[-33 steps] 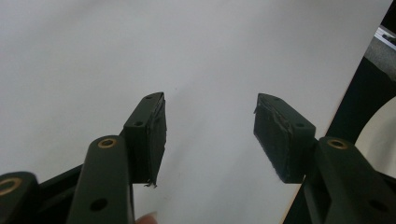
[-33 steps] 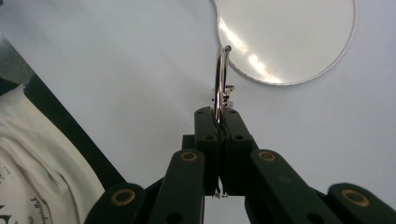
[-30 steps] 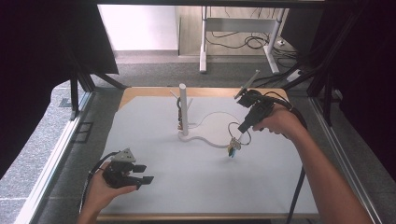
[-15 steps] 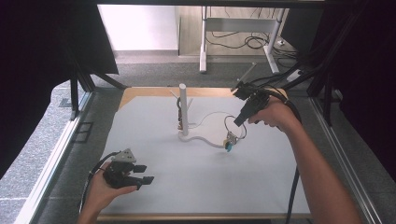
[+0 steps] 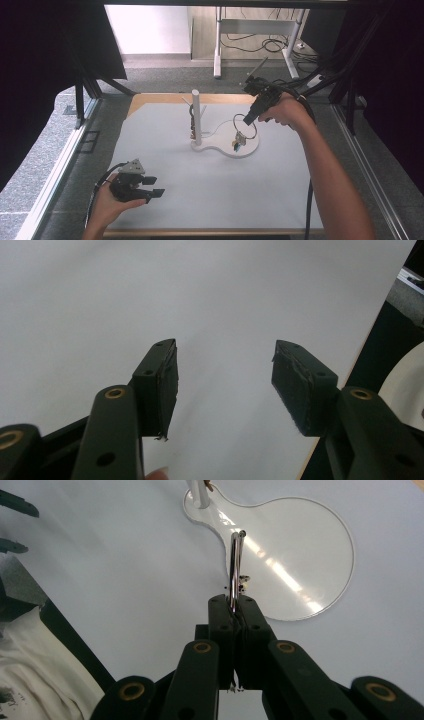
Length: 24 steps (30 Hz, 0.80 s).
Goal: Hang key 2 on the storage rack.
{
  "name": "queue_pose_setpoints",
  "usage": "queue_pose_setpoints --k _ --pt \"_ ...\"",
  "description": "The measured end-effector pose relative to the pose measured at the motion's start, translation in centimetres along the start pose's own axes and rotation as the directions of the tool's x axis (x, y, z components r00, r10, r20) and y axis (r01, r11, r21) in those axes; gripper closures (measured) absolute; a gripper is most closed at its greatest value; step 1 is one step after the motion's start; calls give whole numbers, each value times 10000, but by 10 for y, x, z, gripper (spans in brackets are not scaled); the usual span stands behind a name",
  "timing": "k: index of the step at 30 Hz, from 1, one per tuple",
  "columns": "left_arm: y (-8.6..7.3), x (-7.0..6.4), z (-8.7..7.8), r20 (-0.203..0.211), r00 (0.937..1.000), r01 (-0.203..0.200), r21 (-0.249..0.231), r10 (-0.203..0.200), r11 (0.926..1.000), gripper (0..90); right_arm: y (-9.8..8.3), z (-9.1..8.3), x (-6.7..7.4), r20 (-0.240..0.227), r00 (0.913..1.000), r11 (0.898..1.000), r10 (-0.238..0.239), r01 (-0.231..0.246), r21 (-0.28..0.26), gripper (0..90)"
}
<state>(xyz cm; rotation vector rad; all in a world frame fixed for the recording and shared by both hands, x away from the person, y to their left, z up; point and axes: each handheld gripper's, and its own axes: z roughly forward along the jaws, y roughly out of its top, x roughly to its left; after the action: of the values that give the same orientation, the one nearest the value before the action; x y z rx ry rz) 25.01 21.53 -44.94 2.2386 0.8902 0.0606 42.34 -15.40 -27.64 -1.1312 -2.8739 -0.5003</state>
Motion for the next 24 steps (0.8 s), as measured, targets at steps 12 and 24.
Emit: queue_pose_setpoints --k 12,24 --pt "1 -1 0 12 10000 -21 -48 21 10000 445 18 2 -3 -20 10000 9998 -59 58 -174 876" --pt "1 -2 0 68 10000 -60 -61 60 10000 444 32 11 -6 68 9999 9998 82 -80 -187 876"
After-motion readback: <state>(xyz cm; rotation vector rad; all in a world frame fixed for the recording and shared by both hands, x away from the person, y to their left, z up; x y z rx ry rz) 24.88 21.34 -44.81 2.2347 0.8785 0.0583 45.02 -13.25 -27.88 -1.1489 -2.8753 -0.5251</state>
